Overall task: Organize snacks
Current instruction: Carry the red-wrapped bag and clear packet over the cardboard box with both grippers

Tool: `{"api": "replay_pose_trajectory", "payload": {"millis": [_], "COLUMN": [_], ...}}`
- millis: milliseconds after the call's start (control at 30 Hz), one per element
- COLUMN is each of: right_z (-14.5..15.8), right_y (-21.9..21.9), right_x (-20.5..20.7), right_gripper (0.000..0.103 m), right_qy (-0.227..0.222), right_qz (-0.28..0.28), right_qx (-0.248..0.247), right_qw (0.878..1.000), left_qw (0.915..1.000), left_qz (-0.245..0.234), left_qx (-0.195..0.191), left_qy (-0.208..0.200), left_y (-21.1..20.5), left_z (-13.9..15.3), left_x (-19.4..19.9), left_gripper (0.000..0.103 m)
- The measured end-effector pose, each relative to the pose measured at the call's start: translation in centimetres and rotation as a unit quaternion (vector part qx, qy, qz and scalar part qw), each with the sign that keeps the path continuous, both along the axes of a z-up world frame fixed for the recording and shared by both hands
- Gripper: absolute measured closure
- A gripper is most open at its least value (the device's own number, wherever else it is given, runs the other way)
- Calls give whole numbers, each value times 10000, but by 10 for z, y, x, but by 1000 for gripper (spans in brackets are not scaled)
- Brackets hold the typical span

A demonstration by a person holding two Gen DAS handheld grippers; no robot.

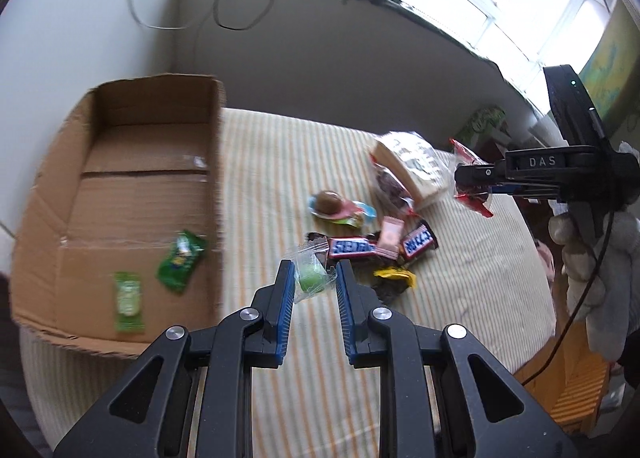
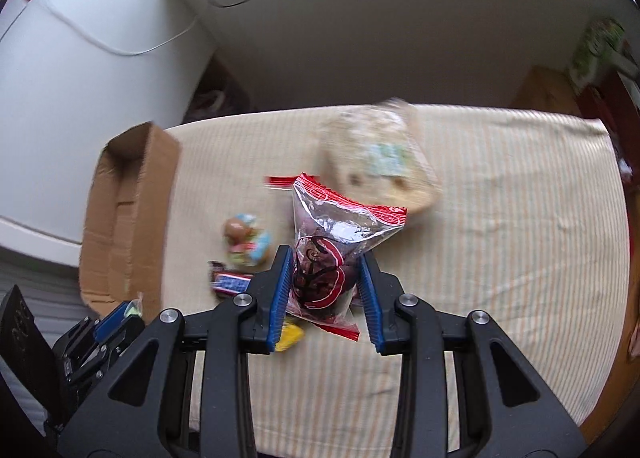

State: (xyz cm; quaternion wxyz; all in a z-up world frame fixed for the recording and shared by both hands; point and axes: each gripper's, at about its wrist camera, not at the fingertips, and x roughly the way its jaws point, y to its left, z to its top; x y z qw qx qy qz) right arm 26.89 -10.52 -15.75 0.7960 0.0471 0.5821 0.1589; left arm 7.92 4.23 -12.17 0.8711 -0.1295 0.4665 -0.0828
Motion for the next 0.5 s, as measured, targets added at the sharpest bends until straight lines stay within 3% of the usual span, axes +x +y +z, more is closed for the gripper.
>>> {"api": "replay_pose_trajectory", "payload": {"millis": [500], "right_z": [35], "right_y": [138], "right_x": [-11], "right_gripper": [69], "right_qy": [-300], "right_qz": [1251], "right_qx": [110], "right_qw": [9916], "left_qw": [9956], "left_qz": [926], "left_qx": [98], "left_qy": [-136], "left_y": [67], "left_z": [10], "left_x": [-18], "left_gripper": [83]}}
